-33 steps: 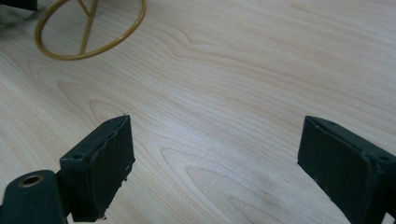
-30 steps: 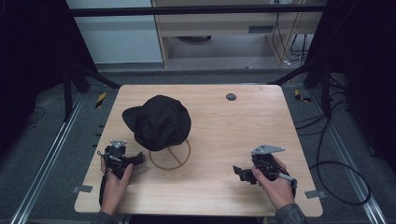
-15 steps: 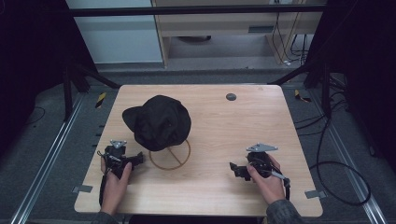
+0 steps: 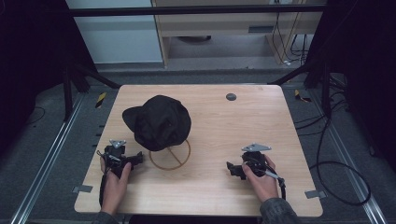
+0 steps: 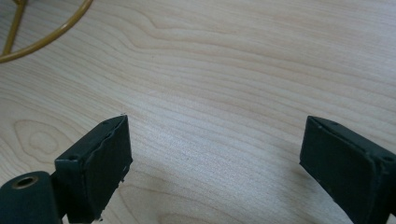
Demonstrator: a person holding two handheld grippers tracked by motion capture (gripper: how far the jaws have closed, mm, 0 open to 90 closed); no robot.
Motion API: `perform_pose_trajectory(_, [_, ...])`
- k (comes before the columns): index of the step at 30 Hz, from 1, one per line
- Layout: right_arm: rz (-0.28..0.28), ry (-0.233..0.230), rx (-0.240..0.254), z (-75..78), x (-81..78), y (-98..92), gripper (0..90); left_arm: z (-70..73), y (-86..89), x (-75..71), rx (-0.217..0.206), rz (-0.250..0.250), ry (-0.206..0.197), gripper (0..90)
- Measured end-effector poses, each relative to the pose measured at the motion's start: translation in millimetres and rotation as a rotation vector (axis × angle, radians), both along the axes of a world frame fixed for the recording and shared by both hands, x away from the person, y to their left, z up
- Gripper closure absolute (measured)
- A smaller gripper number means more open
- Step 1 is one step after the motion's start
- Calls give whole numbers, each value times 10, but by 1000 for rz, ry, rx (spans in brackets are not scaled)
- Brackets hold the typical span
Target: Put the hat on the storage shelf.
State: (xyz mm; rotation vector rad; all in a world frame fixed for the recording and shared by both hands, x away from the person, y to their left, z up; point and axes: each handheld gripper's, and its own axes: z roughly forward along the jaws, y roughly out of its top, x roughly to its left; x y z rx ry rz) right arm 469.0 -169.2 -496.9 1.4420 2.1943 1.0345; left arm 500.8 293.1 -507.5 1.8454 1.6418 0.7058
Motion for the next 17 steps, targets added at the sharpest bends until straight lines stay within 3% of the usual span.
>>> perform_pose_trajectory(5, [-4,8,-12,-71,13,42,78,-1,30,10,-2,9,-1,0])
perform_pose_trajectory(8, [-14,-5,-27,-88,7,72,72,-1,51,14,-3,11,-2,0])
perform_pose_trajectory(13, [-17,-66,-108,-148,1,141,44,-2,74,9,-3,22,-3,0])
perform_pose_trajectory(17, [-22,-65,-107,-151,1,147,40,-2,73,9,-3,22,-3,0])
